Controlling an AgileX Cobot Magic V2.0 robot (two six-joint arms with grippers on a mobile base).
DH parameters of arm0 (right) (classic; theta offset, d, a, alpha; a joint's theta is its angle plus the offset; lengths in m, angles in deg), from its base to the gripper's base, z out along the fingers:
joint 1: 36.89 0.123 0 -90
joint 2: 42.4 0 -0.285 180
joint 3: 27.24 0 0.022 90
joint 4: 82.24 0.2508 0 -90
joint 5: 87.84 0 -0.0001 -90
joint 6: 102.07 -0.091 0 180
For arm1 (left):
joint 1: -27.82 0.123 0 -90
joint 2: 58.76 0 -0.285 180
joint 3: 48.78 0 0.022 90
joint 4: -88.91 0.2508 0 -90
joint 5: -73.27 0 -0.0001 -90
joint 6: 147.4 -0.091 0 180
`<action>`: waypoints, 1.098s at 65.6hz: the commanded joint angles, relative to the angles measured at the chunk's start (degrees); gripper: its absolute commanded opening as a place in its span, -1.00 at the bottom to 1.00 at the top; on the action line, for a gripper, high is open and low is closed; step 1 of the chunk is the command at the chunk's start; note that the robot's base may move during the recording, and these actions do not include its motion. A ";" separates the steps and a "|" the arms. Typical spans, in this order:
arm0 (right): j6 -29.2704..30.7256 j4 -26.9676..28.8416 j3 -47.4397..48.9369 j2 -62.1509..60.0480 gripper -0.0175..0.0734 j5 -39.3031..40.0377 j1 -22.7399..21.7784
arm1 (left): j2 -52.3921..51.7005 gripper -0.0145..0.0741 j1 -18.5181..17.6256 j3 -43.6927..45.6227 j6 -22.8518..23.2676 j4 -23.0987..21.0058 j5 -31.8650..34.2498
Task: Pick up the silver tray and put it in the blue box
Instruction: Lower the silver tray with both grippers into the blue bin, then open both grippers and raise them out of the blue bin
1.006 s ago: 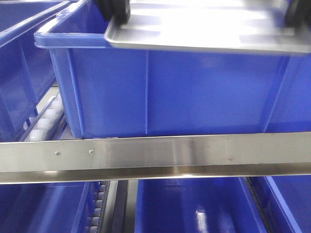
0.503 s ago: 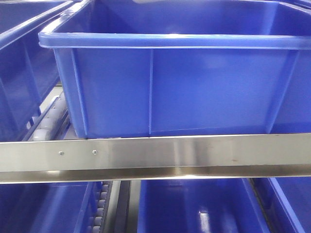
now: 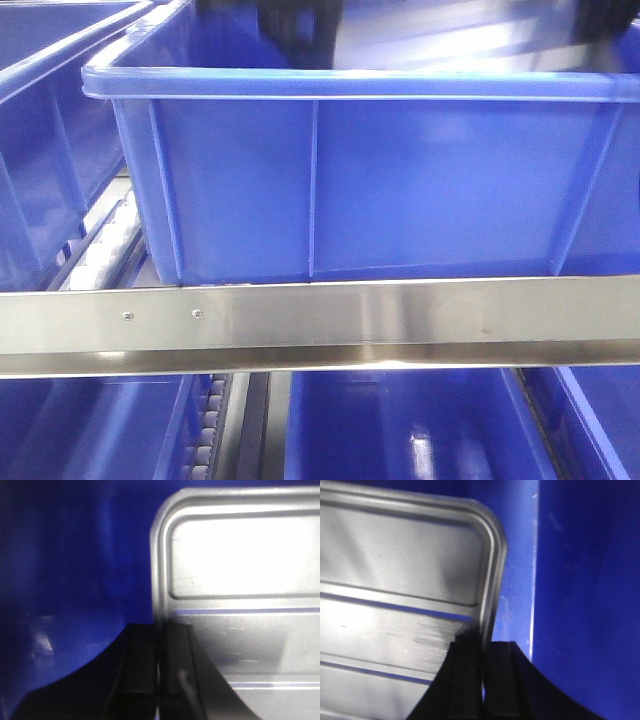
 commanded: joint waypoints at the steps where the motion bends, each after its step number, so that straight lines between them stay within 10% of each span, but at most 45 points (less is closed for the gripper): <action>1: 1.49 2.12 2.30 -1.23 -0.49 5.77 0.44 | -2.21 -0.91 -0.18 2.02 -1.96 -1.43 4.16; 29: 1.49 2.16 2.30 2.10 -0.36 6.53 0.44 | -0.26 -0.88 0.46 2.02 -2.09 -2.47 3.87; 47: 1.49 2.16 2.30 2.10 0.66 5.50 0.44 | -0.26 -0.04 0.46 2.02 -3.43 -3.36 4.24; 58: 1.49 2.16 2.30 1.42 0.69 5.26 0.44 | -0.36 0.43 0.46 2.02 -3.43 -3.36 4.38; 72: 1.44 2.16 2.30 -1.69 0.69 4.70 0.44 | -2.48 0.44 0.46 2.12 -3.43 -3.36 4.00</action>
